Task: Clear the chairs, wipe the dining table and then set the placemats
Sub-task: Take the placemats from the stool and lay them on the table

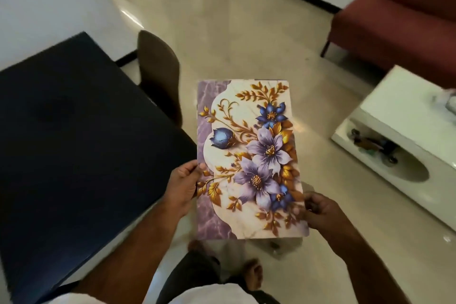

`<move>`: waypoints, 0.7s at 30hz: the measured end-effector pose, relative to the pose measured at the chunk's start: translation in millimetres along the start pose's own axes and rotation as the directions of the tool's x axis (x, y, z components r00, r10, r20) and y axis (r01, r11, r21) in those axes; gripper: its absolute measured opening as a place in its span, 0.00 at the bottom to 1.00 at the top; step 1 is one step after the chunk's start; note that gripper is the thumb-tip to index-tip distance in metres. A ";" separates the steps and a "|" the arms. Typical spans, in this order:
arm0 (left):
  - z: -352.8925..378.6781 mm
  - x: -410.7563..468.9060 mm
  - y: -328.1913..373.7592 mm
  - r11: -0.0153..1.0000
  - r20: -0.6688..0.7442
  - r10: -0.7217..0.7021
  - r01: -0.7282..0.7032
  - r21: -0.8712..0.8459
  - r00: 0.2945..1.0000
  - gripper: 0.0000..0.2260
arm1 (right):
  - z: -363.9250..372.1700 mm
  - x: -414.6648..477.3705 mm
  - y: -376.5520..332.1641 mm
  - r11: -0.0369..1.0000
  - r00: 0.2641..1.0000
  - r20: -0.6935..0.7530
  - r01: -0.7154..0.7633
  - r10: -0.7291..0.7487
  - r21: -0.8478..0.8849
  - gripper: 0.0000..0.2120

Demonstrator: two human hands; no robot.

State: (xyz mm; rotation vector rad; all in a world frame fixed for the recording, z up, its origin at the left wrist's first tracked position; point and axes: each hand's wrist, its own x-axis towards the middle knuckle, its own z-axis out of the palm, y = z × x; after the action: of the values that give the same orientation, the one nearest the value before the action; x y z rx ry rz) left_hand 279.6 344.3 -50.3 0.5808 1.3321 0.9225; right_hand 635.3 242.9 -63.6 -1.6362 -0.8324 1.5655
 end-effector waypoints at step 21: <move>-324.3 -52.9 74.3 0.968 -0.546 0.186 -0.247 -0.040 0.817 0.05 | 407.1 135.6 -130.2 0.857 0.932 0.207 0.356 -0.297 -0.373 0.06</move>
State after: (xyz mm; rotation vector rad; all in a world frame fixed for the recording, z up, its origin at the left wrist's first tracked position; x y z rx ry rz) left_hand -52.1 293.9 -19.1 0.4022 1.7264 1.4128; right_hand 239.7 451.7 -31.4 -1.5589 -1.5144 1.3337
